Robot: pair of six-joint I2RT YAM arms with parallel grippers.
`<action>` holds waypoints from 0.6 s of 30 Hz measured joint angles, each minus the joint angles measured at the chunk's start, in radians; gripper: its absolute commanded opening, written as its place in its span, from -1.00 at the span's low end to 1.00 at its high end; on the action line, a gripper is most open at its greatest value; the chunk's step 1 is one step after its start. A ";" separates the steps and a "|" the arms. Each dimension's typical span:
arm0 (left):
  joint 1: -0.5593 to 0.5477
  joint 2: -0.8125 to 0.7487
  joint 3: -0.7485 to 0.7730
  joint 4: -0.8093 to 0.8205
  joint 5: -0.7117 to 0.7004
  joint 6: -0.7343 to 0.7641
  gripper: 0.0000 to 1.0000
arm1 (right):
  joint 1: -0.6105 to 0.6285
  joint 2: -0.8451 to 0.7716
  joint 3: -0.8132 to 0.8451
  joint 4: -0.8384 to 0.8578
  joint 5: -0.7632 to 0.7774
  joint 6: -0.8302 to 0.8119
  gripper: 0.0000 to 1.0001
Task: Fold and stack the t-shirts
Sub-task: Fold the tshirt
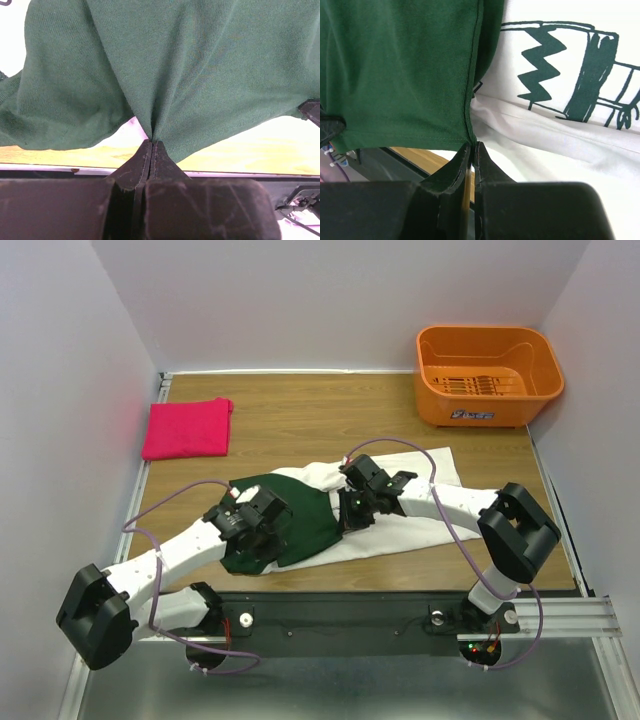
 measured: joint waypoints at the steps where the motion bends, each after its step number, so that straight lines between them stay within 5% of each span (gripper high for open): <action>1: 0.000 0.000 -0.001 0.002 0.000 -0.002 -0.91 | 0.000 0.000 0.000 -0.002 0.003 0.000 -0.99; 6: 0.000 0.003 -0.040 0.037 0.000 -0.015 -0.79 | 0.000 0.000 0.000 -0.006 0.014 -0.003 -0.98; 9: -0.001 0.016 -0.073 0.060 0.000 -0.023 -0.52 | 0.000 0.005 0.000 -0.005 0.018 -0.006 -0.83; 14: -0.002 0.026 -0.088 0.066 -0.004 -0.027 0.03 | 0.000 0.013 0.000 -0.013 0.024 -0.016 -0.18; 18: -0.002 0.010 -0.051 0.025 -0.030 -0.023 0.14 | -0.018 -0.012 0.008 -0.050 0.064 -0.044 0.11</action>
